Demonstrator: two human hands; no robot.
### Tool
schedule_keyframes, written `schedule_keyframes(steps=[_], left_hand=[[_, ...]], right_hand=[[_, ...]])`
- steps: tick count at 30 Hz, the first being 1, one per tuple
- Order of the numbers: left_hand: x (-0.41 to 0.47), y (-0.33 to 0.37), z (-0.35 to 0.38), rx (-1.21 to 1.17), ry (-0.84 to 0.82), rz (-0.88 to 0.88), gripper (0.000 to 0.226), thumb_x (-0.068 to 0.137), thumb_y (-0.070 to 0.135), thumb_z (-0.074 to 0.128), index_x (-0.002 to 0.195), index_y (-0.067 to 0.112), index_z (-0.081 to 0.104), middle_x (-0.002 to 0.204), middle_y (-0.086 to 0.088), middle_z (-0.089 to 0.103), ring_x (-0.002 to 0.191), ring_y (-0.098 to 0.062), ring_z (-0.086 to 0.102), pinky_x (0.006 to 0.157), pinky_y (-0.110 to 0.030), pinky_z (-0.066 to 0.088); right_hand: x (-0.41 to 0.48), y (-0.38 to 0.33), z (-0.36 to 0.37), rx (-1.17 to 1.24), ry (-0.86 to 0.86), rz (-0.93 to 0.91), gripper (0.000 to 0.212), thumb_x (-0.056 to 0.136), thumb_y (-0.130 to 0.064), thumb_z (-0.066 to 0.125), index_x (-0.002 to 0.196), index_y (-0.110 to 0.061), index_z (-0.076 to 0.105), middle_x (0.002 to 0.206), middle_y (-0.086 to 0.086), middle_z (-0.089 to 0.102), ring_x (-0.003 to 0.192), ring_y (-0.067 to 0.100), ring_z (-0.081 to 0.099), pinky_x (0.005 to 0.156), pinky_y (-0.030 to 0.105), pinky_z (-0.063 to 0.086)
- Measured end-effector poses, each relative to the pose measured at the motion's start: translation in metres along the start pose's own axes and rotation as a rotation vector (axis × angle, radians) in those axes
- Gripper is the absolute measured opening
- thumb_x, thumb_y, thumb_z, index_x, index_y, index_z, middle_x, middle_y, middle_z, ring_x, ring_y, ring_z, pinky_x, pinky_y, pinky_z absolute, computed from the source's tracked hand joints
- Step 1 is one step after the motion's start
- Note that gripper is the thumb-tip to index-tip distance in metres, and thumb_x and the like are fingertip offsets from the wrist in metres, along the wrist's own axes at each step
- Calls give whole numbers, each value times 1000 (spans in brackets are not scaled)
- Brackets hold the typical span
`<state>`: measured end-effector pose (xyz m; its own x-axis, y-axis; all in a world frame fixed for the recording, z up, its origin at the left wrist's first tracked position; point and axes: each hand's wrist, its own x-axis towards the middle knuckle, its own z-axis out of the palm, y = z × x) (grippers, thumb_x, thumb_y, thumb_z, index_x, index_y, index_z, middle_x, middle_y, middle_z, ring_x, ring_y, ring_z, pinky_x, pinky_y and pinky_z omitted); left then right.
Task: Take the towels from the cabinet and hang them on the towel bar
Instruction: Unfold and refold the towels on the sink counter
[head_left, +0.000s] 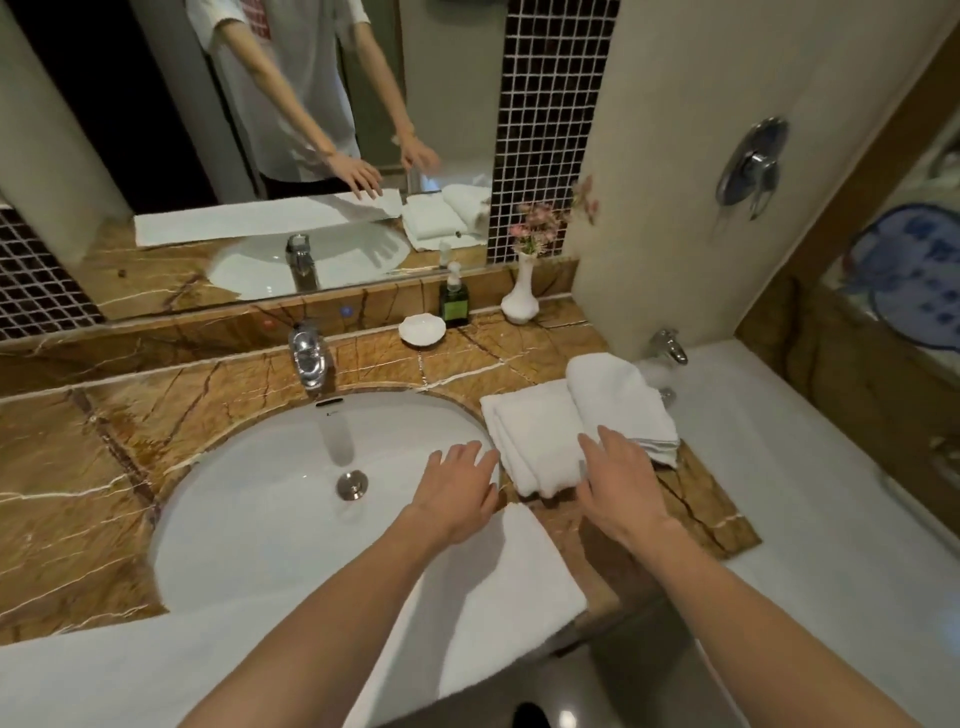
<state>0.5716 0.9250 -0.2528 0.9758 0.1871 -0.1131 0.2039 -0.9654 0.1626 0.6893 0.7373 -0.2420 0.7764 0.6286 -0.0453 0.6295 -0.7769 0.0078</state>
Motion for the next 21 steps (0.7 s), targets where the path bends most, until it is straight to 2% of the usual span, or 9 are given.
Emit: schedule_keyframes(steps=[2, 4, 8, 14, 18, 21], left_hand=[[24, 23, 0, -3, -22, -4, 52, 97, 36, 33, 145, 18, 27, 148, -10, 32, 134, -29, 31, 107, -45, 26], [46, 44, -1, -5, -50, -4, 55, 97, 37, 33, 147, 18, 22, 150, -11, 29, 136, -30, 29, 109, -45, 25], [84, 77, -1, 0, -99, -18, 58, 97, 40, 32, 149, 20, 16, 152, -12, 25, 138, -30, 26, 111, -45, 22], [117, 104, 3, -21, -136, -23, 59, 97, 41, 34, 150, 24, 14, 154, -10, 23, 139, -30, 24, 113, -46, 20], [129, 111, 7, -40, -175, -10, 62, 95, 42, 38, 150, 27, 12, 156, -8, 20, 141, -30, 20, 114, -48, 19], [136, 111, 9, -43, -208, 2, 65, 94, 44, 41, 150, 28, 12, 157, -8, 16, 142, -30, 18, 115, -48, 18]], right_hand=[[14, 30, 0, 6, -4, -10, 57, 75, -15, 67, 131, -10, 54, 132, 24, 52, 120, 41, 51, 99, 49, 41], [27, 57, -3, 12, -28, -30, 60, 74, -15, 69, 132, -12, 52, 133, 26, 50, 120, 42, 49, 99, 49, 40], [51, 98, -5, -25, -119, -112, 70, 88, -27, 58, 148, -18, 24, 153, 19, 23, 139, 35, 27, 111, 42, 26], [78, 128, 13, -81, -212, -152, 74, 90, -17, 54, 151, -22, 12, 157, 13, 14, 141, 33, 20, 112, 44, 24], [89, 135, 24, -109, -228, -181, 70, 93, -14, 50, 151, -22, 11, 158, 9, 17, 144, 30, 18, 114, 44, 20], [96, 139, 25, -102, -195, -211, 62, 94, -16, 49, 149, -23, 21, 153, 5, 31, 140, 26, 27, 114, 44, 18]])
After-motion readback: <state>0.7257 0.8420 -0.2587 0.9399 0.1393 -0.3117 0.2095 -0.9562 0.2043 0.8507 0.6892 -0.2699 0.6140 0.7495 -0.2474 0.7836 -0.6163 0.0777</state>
